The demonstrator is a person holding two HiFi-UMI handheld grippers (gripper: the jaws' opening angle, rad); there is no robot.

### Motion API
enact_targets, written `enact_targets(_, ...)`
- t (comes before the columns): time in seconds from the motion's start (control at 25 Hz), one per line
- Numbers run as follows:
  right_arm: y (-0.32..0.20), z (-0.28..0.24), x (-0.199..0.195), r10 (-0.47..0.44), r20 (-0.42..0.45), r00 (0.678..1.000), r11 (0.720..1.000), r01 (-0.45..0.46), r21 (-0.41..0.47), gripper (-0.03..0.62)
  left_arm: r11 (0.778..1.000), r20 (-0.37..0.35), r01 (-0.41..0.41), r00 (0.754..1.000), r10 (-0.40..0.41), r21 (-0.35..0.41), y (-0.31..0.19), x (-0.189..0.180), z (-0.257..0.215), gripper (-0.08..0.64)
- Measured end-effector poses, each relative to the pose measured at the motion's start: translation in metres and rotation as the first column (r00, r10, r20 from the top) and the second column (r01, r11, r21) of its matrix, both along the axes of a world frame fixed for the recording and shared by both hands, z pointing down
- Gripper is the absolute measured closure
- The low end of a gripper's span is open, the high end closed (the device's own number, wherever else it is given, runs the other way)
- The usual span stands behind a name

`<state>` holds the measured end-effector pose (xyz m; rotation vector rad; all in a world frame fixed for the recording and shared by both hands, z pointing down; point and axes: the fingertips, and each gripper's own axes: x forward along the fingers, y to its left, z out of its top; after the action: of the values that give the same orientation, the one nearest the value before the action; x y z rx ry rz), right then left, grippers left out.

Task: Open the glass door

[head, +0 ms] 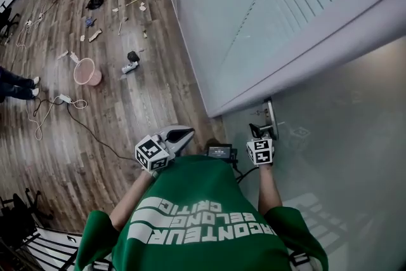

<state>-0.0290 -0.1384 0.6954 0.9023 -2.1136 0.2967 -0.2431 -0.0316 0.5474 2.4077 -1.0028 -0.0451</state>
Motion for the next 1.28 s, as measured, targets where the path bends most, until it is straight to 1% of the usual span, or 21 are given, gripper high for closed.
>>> enact_targets(0.36,-0.038,0.002,0.042,0.075,0.001,0.997,0.997,-0.075,-0.002,0.6,0.995,0.025,-0.096,0.995,0.096,0.008,-0.011,0.051,0.009,0.551)
enact_targets(0.56,-0.06,0.001,0.071,0.126,0.005,0.992,0.992,-0.126,-0.005,0.6,0.987,0.018,-0.16,0.987,0.16,-0.001,-0.02,0.092,0.006,0.551)
enact_targets(0.72,-0.075,0.008,0.096,0.155,0.016,0.988,0.988,-0.155,-0.012,0.6,0.979,0.0,-0.204,0.979,0.204,-0.002,-0.024,0.132,0.01,0.551)
enact_targets(0.84,-0.088,0.011,0.114,0.184,0.02,0.983,0.983,-0.184,-0.019,0.6,0.973,0.014,-0.233,0.972,0.233,0.003,-0.03,0.16,0.012,0.551)
enact_targets(1.04,-0.108,0.009,0.151,0.243,0.019,0.97,0.97,-0.243,-0.02,0.6,0.955,0.017,-0.298,0.955,0.298,0.004,-0.037,0.202,0.008,0.555)
enact_targets(1.2,-0.121,0.014,0.178,0.295,0.019,0.955,0.955,-0.295,-0.009,0.6,0.934,0.016,-0.356,0.934,0.356,0.006,-0.034,0.222,0.013,0.555)
enact_targets(1.28,-0.129,0.014,0.188,0.322,0.016,0.947,0.947,-0.322,-0.002,0.6,0.92,0.015,-0.392,0.92,0.392,0.004,-0.031,0.233,0.017,0.555)
